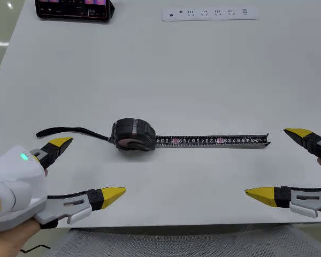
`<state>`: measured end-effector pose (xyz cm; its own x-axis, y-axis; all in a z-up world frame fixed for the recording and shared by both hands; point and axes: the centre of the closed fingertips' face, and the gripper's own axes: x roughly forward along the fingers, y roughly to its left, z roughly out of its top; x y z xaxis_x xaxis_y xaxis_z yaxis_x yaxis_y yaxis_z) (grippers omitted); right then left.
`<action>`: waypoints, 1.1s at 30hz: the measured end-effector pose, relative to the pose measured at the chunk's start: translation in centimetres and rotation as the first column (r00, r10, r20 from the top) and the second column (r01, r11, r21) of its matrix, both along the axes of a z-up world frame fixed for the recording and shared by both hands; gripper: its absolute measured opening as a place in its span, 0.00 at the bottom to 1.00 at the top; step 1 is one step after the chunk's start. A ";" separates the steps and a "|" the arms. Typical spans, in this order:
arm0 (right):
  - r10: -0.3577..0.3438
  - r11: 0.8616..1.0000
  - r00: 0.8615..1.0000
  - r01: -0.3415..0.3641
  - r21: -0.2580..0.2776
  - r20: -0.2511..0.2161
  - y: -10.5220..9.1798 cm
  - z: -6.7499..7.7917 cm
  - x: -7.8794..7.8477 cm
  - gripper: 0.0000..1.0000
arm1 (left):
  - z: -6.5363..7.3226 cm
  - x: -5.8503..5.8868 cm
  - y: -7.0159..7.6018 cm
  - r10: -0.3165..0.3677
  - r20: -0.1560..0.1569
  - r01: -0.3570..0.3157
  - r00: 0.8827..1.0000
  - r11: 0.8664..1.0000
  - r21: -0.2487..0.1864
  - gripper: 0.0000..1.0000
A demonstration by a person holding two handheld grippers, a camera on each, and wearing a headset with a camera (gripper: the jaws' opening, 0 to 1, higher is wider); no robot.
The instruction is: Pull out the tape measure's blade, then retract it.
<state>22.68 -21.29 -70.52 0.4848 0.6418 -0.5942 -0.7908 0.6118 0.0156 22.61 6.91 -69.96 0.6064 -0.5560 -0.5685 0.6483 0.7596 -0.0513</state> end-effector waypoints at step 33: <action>-0.012 1.000 1.000 0.012 -0.014 -0.002 -1.4 -0.4 1.7 0.90 | -1.5 3.9 -4.4 0.082 -0.022 -0.083 0.996 0.993 -0.080 0.85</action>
